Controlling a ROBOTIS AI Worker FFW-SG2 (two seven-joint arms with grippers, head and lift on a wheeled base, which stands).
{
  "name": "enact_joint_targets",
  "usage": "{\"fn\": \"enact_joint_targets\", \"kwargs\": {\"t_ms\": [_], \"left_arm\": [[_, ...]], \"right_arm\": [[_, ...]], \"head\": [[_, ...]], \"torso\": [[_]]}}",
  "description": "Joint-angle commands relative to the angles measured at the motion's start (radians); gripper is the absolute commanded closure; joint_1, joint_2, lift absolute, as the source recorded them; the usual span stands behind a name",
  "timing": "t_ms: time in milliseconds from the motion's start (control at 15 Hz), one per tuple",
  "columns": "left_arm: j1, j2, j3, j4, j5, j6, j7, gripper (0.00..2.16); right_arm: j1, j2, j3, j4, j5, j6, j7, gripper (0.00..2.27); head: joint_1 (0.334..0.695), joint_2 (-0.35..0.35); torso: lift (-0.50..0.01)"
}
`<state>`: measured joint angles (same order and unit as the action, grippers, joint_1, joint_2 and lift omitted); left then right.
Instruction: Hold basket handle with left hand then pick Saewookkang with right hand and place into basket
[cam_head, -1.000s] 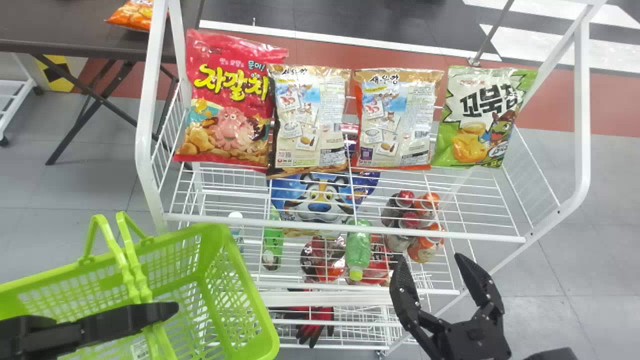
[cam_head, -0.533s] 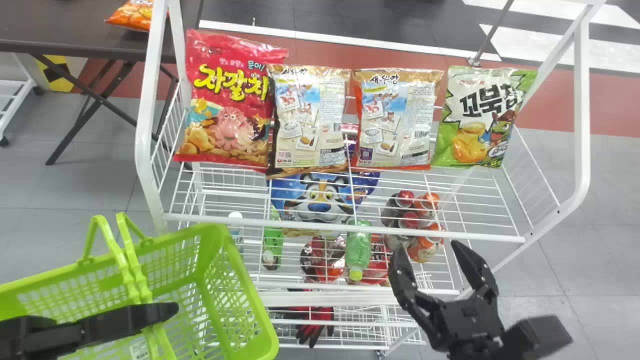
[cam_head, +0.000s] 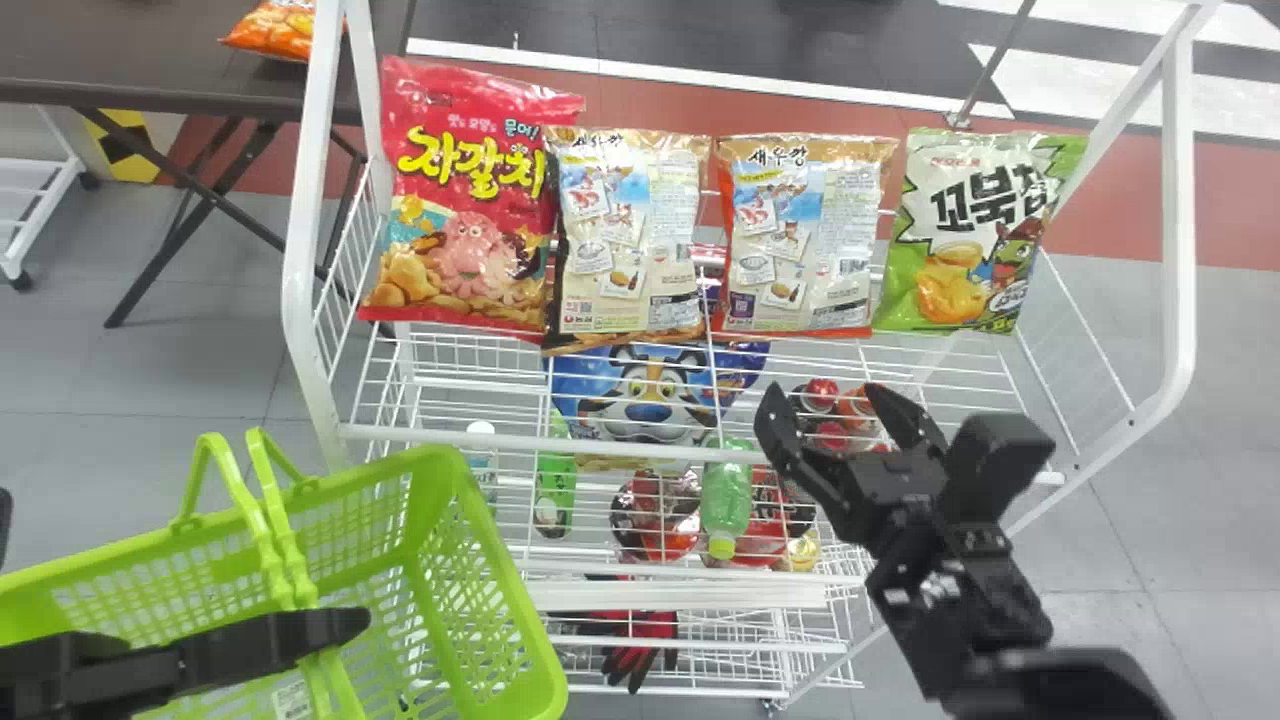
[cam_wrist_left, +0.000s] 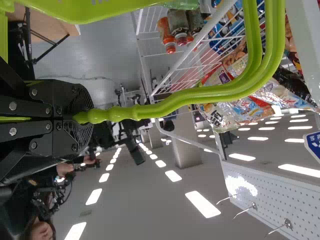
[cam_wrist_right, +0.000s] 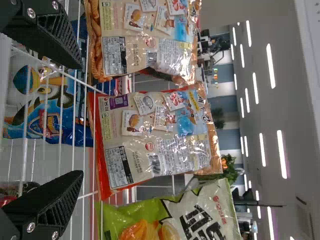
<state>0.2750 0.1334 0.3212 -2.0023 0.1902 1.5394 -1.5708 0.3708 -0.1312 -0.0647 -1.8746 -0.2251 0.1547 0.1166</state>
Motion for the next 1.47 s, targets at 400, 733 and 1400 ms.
{"fn": "enact_joint_targets", "kwargs": {"t_ms": [400, 733, 1400], "left_arm": [[-0.004, 0.015, -0.031, -0.01, -0.008, 0.032, -0.01, 2.15], [-0.002, 0.023, -0.05, -0.012, -0.008, 0.032, -0.01, 2.15], [0.003, 0.023, -0.073, -0.032, -0.014, 0.032, -0.01, 2.15]], "right_arm": [[-0.268, 0.001, -0.029, 0.058, -0.048, 0.243, -0.003, 0.04], [-0.395, -0.002, -0.069, 0.164, -0.033, 0.336, -0.002, 0.04], [-0.417, -0.005, -0.069, 0.215, -0.039, 0.382, 0.092, 2.01]], "head": [[0.695, -0.161], [0.695, -0.181], [0.695, -0.196]], "torso": [[-0.018], [-0.018], [-0.018]]}}
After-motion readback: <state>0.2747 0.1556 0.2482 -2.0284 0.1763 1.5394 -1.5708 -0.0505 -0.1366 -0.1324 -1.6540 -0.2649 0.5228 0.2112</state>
